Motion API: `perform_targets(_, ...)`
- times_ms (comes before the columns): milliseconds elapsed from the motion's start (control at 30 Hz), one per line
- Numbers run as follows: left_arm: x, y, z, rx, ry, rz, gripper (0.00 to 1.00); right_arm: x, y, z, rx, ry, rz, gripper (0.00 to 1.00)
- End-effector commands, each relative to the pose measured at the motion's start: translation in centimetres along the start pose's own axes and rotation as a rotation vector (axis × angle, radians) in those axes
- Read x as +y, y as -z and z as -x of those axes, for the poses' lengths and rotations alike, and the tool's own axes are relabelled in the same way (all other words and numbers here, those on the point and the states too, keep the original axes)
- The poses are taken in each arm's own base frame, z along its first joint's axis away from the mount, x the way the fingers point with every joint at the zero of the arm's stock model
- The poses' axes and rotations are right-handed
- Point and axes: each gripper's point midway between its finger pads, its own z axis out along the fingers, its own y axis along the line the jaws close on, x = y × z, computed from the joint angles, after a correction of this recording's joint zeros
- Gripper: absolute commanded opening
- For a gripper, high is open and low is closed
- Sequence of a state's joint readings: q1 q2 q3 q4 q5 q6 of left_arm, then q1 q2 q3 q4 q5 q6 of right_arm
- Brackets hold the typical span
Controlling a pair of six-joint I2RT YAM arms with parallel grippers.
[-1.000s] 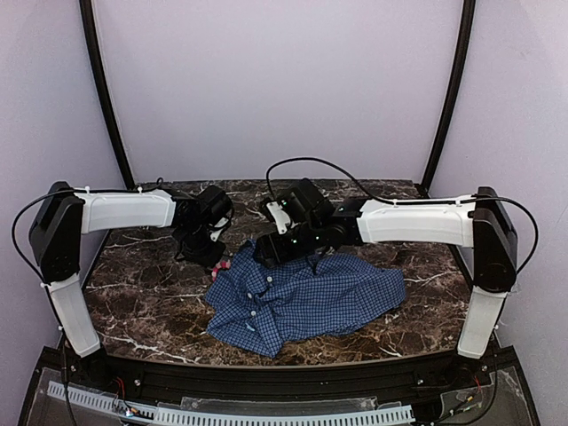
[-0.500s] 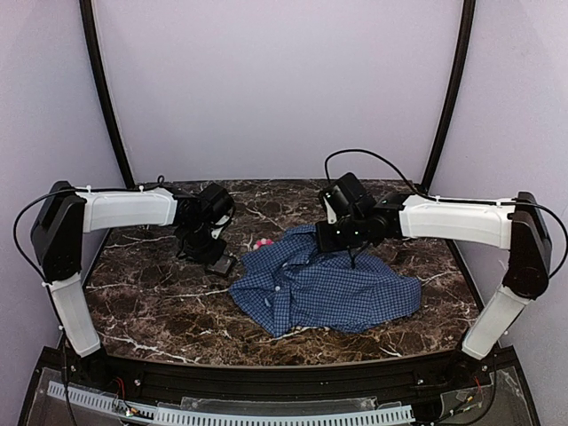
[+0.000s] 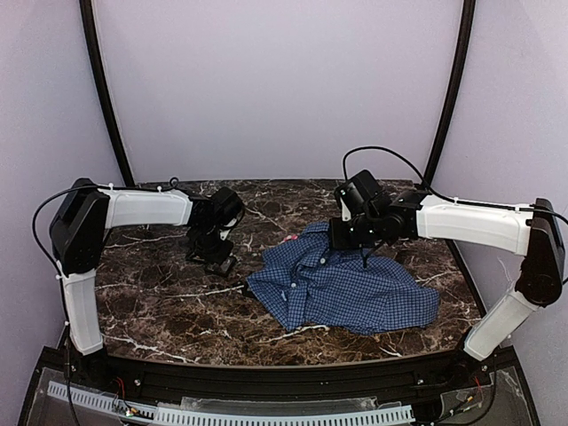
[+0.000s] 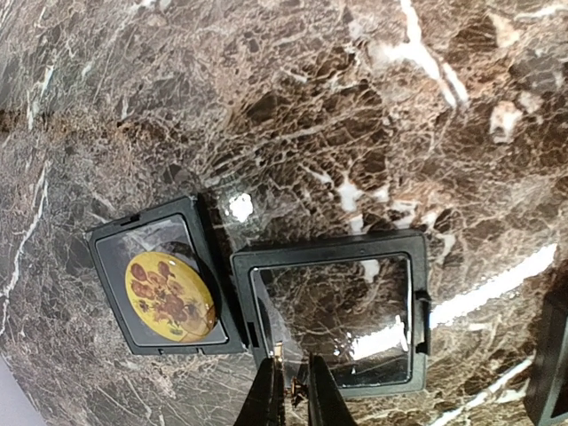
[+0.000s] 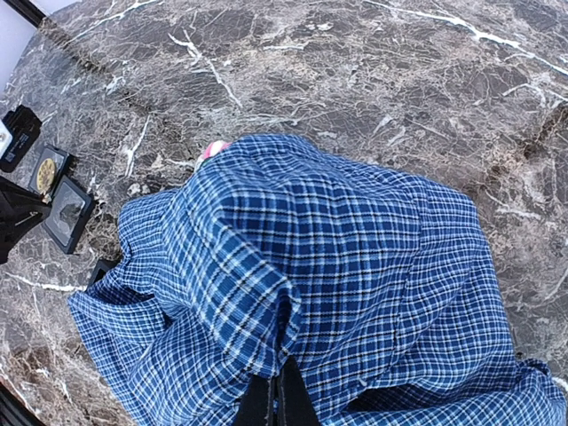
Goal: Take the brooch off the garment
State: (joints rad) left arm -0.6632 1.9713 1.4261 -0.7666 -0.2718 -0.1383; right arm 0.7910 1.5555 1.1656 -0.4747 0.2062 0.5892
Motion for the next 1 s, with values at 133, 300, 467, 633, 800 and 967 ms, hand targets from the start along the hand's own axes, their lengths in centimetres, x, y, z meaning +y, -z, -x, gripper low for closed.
perform_targets(133,0.8,-0.7,0.5,0.005,-0.013,0.057,0.01,0.4,1.2,0.9,-0.03,-0.026,0.024,0.0)
perform_targets(300,1.0,-1.1,0.6,0.007,-0.022,0.08,0.04,0.5,1.2,0.8,-0.027,-0.033,0.033,0.0)
perform_targets(467,0.6,-1.6,0.3,0.027,-0.033,0.061,0.14,0.6,1.1,0.8,-0.026,-0.043,0.041,0.0)
perform_targets(633,0.1,-1.1,0.2,0.035,-0.031,0.029,0.32,0.6,1.2,0.8,-0.028,-0.041,0.038,0.0)
perform_targets(800,-0.1,-0.1,0.7,0.021,-0.018,0.002,0.39,0.7,1.3,1.0,-0.031,-0.039,0.04,0.0)
perform_targets(967,-0.7,1.4,1.1,0.001,0.003,-0.059,0.46,0.8,1.5,1.3,-0.035,-0.033,0.044,0.0)
